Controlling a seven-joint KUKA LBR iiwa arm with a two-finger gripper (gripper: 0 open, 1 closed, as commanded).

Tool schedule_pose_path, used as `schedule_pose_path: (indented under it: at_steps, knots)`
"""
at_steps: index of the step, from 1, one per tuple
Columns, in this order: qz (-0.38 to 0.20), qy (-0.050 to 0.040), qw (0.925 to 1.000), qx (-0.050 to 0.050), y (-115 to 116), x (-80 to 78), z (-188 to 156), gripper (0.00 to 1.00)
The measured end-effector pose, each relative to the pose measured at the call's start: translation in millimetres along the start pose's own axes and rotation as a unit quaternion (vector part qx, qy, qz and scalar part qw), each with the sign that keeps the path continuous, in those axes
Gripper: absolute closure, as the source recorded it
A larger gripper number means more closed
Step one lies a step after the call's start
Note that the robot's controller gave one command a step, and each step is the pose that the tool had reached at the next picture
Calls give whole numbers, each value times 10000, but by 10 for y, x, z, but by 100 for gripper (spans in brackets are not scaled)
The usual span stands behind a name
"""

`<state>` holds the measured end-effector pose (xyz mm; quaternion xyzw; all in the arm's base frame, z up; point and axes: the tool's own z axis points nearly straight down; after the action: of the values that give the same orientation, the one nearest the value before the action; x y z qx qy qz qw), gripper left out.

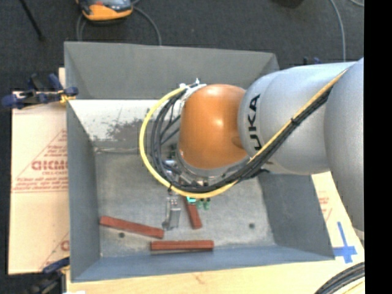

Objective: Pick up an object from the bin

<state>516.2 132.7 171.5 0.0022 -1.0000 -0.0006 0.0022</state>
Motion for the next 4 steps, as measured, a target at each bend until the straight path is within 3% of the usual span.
schedule_pose_path:
  at_steps: [1,2,3,4]
  knots:
    - [16,-34,10000,-5,-4,-18,-33,0]
    - [-268,-69,9996,2,82,33,390,0]
    - [103,-34,9999,-3,397,406,1014,100]
    - [113,-34,9999,-4,397,406,1014,100]
